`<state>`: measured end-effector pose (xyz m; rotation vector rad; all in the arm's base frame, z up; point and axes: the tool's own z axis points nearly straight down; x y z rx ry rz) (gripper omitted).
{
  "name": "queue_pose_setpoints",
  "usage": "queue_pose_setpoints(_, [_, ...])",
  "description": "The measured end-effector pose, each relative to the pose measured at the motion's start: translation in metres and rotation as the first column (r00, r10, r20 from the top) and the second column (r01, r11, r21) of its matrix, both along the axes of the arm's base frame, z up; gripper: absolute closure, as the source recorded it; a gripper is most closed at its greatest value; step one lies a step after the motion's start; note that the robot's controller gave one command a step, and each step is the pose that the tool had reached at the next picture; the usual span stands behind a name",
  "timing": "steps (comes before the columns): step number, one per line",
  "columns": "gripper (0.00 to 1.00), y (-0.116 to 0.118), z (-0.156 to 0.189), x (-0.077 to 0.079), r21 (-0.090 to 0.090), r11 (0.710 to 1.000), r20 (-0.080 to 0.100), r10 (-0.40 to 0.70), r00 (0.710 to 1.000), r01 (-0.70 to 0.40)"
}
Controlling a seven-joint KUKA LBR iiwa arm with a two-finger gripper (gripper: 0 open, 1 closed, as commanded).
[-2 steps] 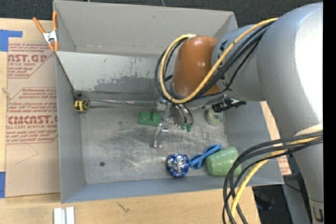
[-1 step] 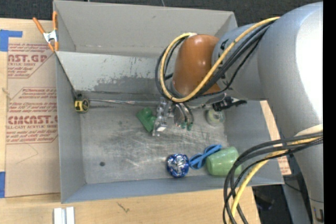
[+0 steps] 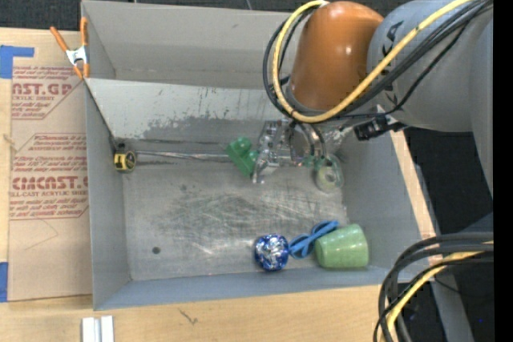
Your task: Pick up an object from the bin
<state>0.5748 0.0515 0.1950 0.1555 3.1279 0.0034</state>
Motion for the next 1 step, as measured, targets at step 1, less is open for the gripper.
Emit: queue_pose_setpoints(1, [1.0,0.037,0.1074,0.0088,-0.003,0.912,-0.003,0.41,0.912,-0.411])
